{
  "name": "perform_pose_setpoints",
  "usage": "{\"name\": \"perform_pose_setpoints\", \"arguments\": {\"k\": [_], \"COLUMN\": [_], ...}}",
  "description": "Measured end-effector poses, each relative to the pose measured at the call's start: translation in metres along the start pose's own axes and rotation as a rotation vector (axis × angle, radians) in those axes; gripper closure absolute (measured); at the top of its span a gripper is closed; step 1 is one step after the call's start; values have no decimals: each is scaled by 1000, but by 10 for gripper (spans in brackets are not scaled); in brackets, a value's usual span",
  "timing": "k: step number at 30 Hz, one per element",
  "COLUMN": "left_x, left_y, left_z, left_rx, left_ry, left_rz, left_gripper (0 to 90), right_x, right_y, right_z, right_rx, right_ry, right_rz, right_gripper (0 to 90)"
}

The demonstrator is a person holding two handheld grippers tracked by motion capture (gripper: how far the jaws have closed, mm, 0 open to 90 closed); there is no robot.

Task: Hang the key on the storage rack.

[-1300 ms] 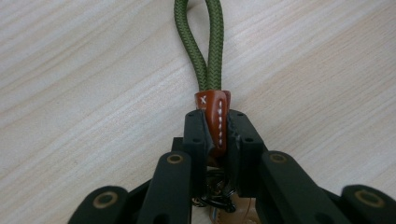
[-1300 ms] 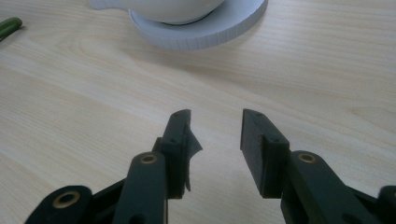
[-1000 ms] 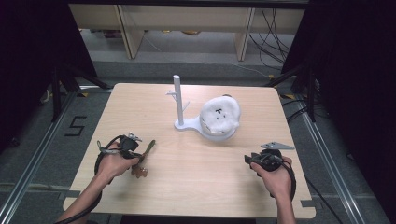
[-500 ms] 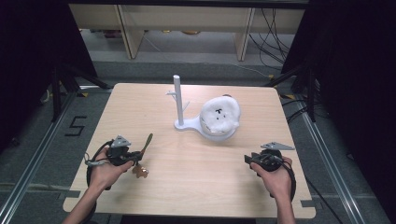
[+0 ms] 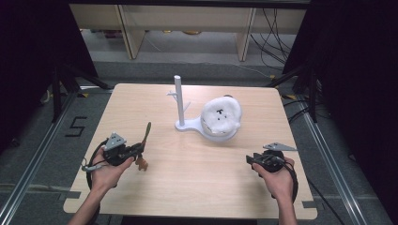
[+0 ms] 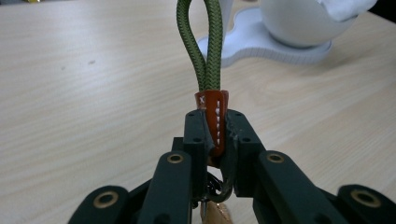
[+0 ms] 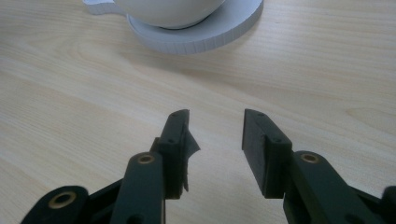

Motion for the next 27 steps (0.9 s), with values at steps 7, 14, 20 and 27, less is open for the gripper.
{"name": "perform_pose_setpoints", "arguments": {"k": [7,14,20,27], "left_x": [0,0,1,4], "left_y": [-13,-26,-36,-50], "left_z": [-5,-9,-11,-15], "left_rx": [-9,2,19,59], "left_ry": [-4,1,-7,-14], "left_rz": [-62,-99,-113,-136], "left_gripper": [798,798,797,798], "right_x": [0,0,-1,0], "right_y": [1,0,1,1], "right_z": [0,-1,-1,0], "right_rx": [-6,-7,-12,-5], "right_ry": [12,13,22,15], "right_rz": [3,-10,0,-2], "right_gripper": [619,617,616,613]}}
Point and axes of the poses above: each handheld gripper's, and its own axes: x roughly forward along the jaws, y roughly out of its underside, z roughly to its left, the point moved 3 cm from there along x, roughly forward along the jaws
